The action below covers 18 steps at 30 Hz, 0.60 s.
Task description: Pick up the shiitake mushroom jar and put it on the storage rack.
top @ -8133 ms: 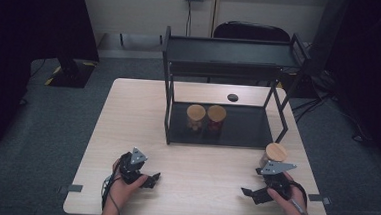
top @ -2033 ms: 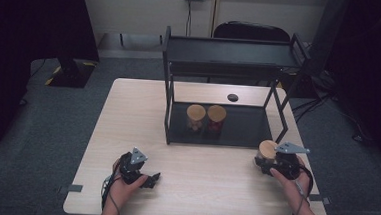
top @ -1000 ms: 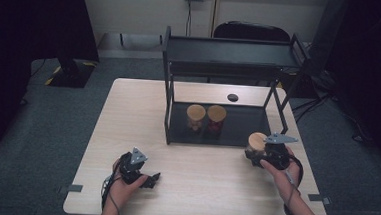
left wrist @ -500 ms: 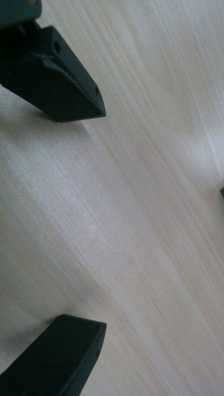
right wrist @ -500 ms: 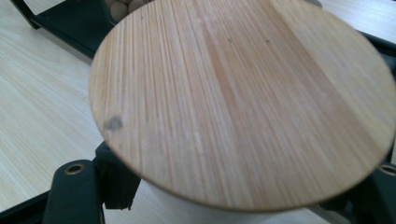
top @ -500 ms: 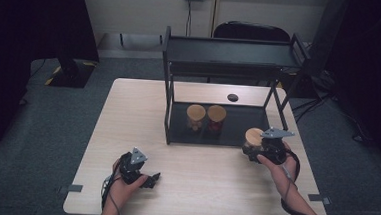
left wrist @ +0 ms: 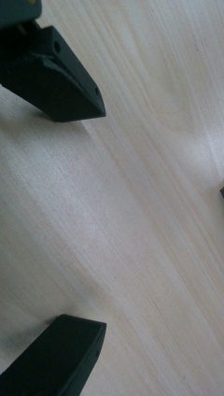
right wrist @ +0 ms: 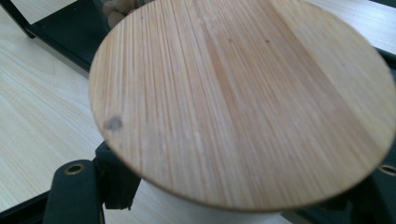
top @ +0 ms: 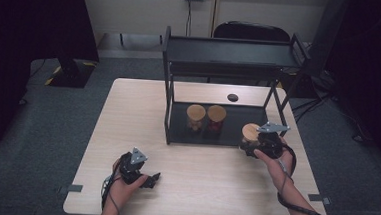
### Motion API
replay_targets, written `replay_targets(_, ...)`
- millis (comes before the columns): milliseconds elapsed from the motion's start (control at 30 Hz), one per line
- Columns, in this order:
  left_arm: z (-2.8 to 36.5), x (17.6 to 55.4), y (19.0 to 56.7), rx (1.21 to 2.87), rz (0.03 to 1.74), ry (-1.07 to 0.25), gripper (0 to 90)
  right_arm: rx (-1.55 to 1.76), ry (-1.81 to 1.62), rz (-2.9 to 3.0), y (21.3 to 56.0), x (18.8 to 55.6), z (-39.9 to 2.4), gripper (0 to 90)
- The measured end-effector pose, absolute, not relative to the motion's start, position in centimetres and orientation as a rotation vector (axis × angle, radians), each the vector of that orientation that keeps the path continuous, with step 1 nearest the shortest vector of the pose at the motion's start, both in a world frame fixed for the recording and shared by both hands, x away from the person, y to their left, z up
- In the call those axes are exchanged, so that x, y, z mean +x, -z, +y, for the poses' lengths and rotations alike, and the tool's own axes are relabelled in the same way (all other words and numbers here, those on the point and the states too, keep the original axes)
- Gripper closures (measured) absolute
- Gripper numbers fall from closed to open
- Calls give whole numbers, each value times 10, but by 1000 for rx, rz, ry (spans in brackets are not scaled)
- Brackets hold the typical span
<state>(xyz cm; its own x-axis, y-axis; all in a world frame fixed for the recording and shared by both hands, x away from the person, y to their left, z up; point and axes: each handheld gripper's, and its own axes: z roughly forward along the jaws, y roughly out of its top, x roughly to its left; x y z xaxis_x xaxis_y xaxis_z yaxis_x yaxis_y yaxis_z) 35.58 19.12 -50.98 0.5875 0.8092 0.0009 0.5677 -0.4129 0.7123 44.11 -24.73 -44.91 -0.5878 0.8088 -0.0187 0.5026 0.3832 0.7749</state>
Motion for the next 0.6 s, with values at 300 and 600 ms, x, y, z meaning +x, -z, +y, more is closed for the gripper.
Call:
replay_targets(300,191,356,510,2136,1088,-456,3,1135,-1052,2253,449,451,-241,257)
replay_targets(600,191,356,510,2135,1088,-456,3,1135,-1041,2257,451,459,-234,256)
